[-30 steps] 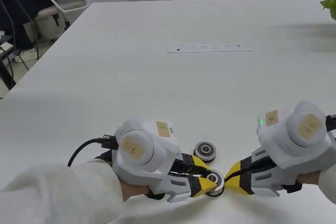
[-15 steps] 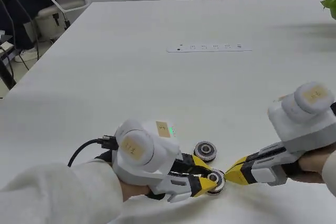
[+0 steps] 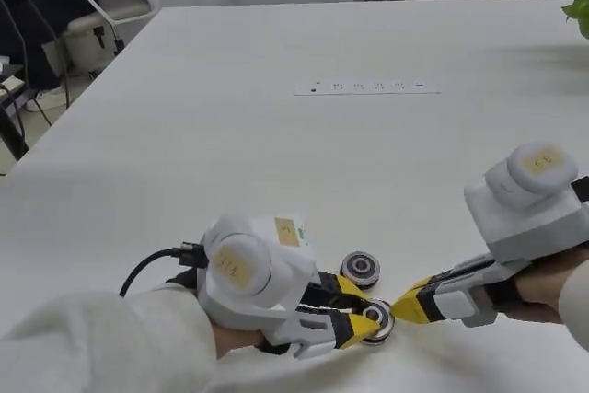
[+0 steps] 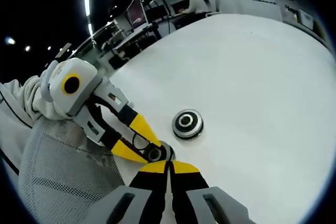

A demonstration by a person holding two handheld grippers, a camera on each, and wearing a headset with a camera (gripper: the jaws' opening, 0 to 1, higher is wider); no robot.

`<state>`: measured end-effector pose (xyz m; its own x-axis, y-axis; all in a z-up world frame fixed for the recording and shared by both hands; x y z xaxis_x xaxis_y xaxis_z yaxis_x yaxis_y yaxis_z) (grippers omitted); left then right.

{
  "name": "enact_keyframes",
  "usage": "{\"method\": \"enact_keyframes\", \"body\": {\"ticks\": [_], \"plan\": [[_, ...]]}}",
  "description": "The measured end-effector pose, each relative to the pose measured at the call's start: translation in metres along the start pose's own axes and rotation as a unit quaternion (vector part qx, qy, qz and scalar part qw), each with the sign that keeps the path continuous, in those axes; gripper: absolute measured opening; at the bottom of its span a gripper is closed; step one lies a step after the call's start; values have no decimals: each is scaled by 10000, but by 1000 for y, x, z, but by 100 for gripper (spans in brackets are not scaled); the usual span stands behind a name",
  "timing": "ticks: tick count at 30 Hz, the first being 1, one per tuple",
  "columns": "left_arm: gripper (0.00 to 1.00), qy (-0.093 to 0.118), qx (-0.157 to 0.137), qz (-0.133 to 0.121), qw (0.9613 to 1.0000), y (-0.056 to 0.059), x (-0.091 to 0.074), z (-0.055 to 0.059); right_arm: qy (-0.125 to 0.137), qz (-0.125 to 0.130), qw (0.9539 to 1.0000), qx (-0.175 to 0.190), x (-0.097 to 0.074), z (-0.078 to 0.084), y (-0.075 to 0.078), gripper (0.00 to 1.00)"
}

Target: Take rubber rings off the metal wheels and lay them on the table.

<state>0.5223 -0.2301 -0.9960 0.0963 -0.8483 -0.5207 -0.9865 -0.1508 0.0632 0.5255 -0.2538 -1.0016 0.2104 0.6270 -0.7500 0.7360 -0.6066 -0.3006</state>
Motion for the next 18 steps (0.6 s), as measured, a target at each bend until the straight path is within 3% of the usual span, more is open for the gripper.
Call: {"method": "enact_keyframes", "body": {"ticks": [7, 18], "plan": [[13, -30, 65, -2, 10000, 0, 0, 0, -49, -103, 9984, 548, 0, 0, 0, 0], [13, -37, 119, 8, 9999, 0, 0, 0, -13, -285, 9959, 853, -2, -3, -5, 0]]}}
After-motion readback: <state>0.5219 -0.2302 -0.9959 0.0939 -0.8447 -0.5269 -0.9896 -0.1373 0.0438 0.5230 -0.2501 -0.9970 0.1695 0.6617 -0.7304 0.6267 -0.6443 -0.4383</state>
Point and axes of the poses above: the centre of the closed fingertips' face, and the gripper's own axes: x roughly forward along the fingers, y roughly to its right, z roughly out of its underside, the point moved 1 cm from there along -x, roughly backward along the fingers, and after that the axes turned 9 degrees about z, right-handed, at the moved point
